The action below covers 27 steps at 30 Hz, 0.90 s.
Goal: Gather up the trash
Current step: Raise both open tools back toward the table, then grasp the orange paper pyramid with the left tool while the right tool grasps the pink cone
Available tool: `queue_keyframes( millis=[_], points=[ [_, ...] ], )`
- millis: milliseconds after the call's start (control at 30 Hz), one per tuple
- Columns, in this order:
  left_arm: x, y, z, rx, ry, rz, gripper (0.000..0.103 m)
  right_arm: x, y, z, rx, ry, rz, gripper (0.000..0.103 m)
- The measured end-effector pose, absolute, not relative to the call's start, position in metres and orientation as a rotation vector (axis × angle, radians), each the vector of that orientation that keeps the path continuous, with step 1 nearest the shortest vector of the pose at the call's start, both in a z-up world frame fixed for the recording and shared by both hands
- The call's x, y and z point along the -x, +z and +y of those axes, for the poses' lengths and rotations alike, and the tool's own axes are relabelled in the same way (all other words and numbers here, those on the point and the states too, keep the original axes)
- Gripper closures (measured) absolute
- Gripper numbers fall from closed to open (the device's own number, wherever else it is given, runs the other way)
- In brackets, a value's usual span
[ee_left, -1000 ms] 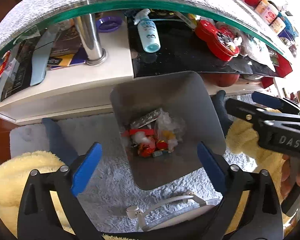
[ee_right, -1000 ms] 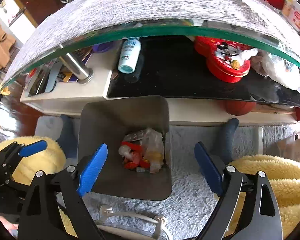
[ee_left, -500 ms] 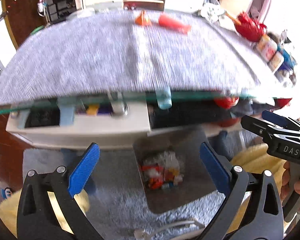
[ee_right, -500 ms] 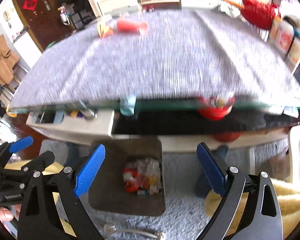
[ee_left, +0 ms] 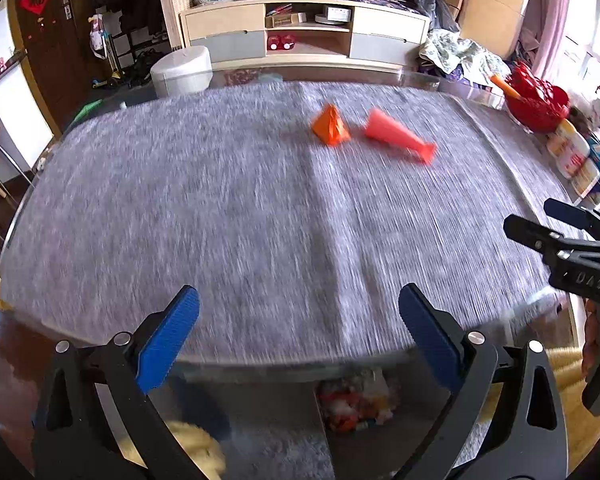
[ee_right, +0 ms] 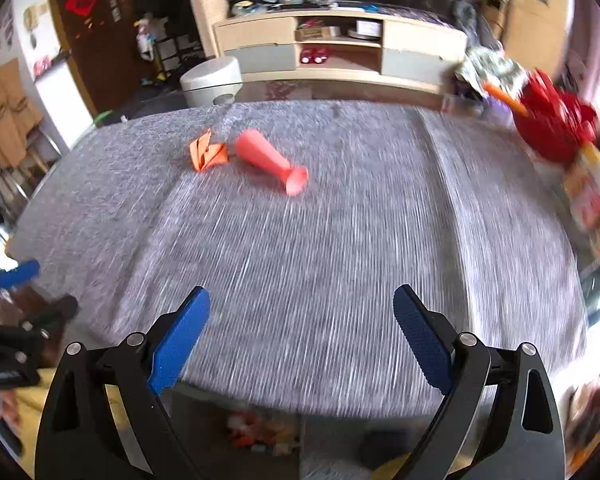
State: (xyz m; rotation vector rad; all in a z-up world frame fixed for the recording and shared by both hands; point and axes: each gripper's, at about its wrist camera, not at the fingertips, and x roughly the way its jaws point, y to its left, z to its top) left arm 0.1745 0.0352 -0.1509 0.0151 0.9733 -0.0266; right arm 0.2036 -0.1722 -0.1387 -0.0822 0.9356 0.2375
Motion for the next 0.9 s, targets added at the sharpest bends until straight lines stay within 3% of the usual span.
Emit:
queue_keyframes(
  millis=[633, 867, 900],
  points=[
    [-0.339, -0.159, 0.028, -0.008, -0.046, 0.976, 0.009, -0.314, -0.178, -0.140, 0.170, 0.300, 0.975, 0.010],
    [-0.374, -0.186, 0.018, 0.017, -0.103, 1.032, 0.036, -0.329, -0.182, -0.136, 0.159, 0.320, 0.935, 0.011],
    [-0.377, -0.189, 0.016, 0.017, -0.113, 1.039, 0.042, -0.330, -0.183, -0.134, 0.161, 0.332, 0.933, 0.016]
  ],
)
